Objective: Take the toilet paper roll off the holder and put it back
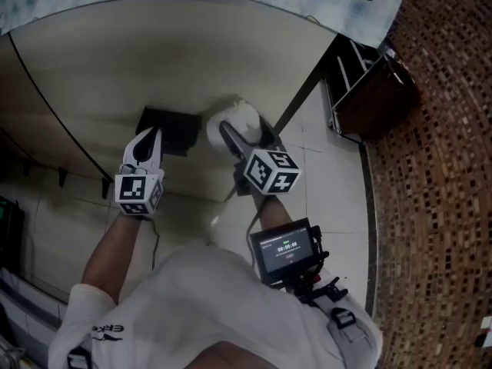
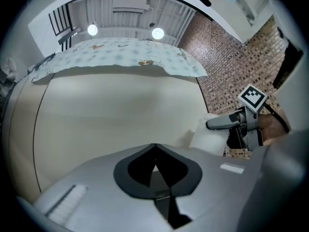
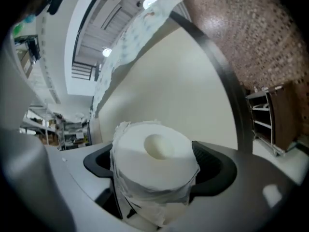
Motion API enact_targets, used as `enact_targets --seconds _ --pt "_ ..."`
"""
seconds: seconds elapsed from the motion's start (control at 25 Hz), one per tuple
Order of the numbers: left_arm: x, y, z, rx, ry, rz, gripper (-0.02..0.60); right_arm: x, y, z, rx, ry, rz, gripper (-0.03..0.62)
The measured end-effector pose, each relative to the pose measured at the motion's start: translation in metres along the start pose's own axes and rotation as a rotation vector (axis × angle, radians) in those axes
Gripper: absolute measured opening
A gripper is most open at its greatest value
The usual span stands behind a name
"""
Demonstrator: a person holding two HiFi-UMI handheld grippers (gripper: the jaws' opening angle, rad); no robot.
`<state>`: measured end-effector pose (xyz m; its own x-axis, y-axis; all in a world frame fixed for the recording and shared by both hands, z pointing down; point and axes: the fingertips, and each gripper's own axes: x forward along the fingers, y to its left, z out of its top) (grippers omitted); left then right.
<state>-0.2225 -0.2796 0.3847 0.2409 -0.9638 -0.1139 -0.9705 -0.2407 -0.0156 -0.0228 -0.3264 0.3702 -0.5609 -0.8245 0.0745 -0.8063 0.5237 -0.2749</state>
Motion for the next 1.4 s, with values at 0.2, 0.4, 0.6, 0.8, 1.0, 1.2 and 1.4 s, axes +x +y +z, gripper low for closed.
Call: enact_targets --seconds 0.2,0.4,0.6,0.8,1.0,1.2,1.4 --pt "0.001 -0.012 -0.003 0.0 0.014 -0.025 0.002 -0.025 -0.034 -0.016 0.313 -0.077 -0.015 0.472" --pt "-0.002 -0.014 -0.005 0.011 0.023 -0.033 0.003 -0.037 -0.058 -0.048 0.634 -0.141 -0.011 0.472" --pt "-0.008 -0.013 -0.008 0.016 0.039 -0.022 0.002 -0.045 -0.067 -0.072 0.781 -0.171 -0.02 0.471" --pt "-0.01 -0.008 -0.017 0.014 0.066 -0.008 0.003 -0.04 -0.074 -0.091 0.847 -0.163 -0.029 0.471" --pt "-0.014 0.0 -0.033 0.026 0.112 0.021 0.003 -0.036 -0.079 -0.104 0.874 -0.145 -0.042 0.471" --pt "-0.022 0.023 -0.071 0.002 0.192 0.052 0.002 -0.021 -0.075 -0.126 0.904 -0.115 -0.058 0.471" --pt "-0.018 0.045 -0.111 -0.014 0.29 0.076 0.002 0.0 -0.079 -0.152 0.948 -0.072 -0.092 0.471"
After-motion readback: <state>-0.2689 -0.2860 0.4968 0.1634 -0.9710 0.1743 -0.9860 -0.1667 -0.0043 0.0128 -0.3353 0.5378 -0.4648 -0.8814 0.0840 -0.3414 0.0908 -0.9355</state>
